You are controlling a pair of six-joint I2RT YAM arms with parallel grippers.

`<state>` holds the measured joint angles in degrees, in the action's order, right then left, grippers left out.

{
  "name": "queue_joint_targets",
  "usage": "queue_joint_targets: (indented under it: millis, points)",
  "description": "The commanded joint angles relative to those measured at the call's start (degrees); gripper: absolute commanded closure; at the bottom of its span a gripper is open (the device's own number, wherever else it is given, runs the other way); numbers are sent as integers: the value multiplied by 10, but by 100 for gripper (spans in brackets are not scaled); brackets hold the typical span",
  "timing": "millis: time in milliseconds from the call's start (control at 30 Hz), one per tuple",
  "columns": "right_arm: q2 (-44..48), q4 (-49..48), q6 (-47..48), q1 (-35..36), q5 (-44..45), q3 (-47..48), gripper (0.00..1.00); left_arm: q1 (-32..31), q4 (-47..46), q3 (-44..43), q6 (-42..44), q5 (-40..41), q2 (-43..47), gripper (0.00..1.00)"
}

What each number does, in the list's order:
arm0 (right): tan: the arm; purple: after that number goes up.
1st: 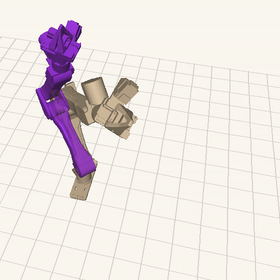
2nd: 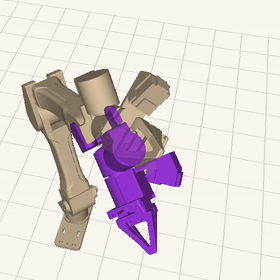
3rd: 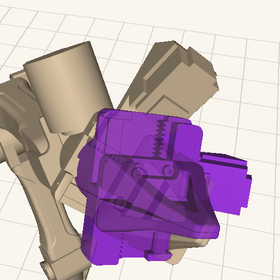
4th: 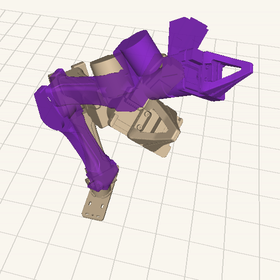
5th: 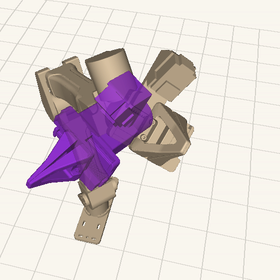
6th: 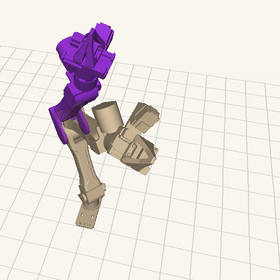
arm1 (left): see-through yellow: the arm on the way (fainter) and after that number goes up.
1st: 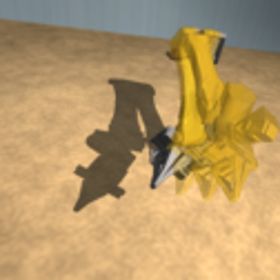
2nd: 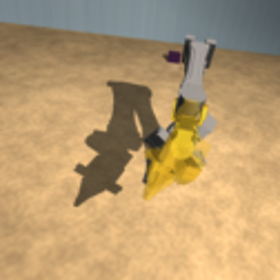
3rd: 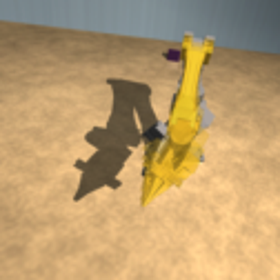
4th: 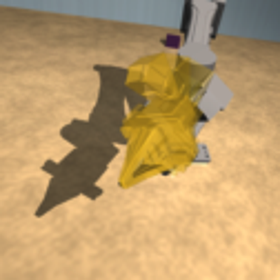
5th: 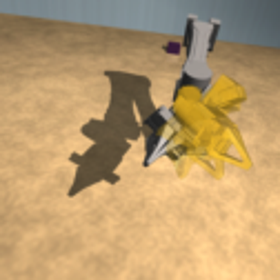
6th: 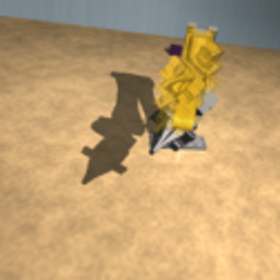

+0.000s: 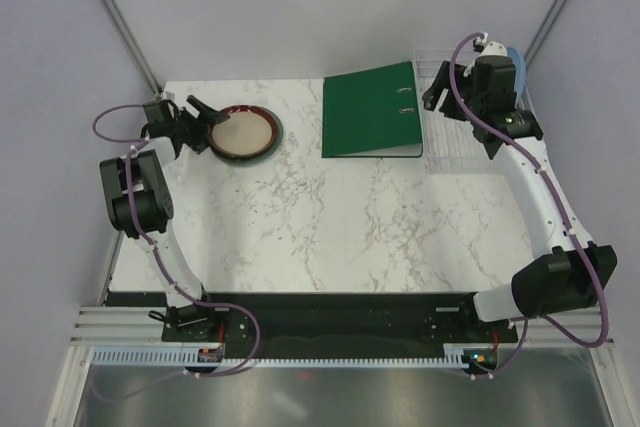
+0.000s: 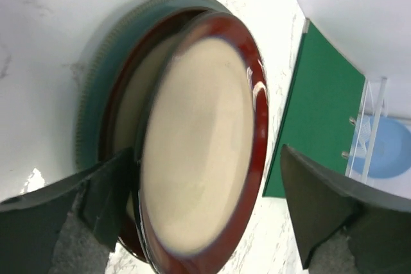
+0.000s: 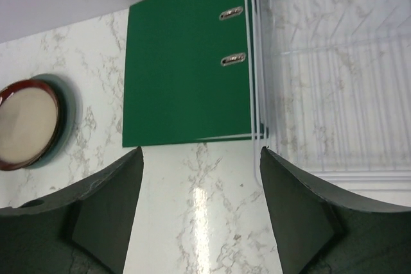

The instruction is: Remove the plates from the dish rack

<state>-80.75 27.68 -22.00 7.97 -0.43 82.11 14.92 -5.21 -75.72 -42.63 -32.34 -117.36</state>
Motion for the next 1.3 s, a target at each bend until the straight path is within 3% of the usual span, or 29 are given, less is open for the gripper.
queue_joint_targets:
  millis: [0, 300, 500, 667, 733, 867, 933, 1100, 1267]
  points:
    - [-25, 24, 57, -8, 75, 98, 20, -2, 30, -2, 25, 23, 12, 0]
    - [-134, 90, 153, -21, 352, 264, 17, -3, 167, -7, 97, 158, 80, 0]
    - [-178, 96, 155, -43, 370, 299, 18, -6, 233, -48, 139, 195, 90, 0]
    - [-196, 88, 161, -78, 371, 314, 18, -8, 283, -48, 135, 286, 124, 0]
    - [-210, 89, 157, -97, 360, 327, 18, -7, 271, -26, 127, 264, 163, 0]
    - [-251, 86, 160, -124, 345, 358, 18, -20, 193, 27, 103, 116, 231, 0]
    - [-281, 81, 176, -130, 337, 379, 21, -42, 163, 50, 95, 83, 273, 0]
    - [-352, 79, 181, -157, 292, 431, 32, -83, 125, 86, 69, 31, 329, 0]
    - [-401, 73, 183, -163, 281, 485, 31, -123, 86, 116, 55, 7, 336, 0]
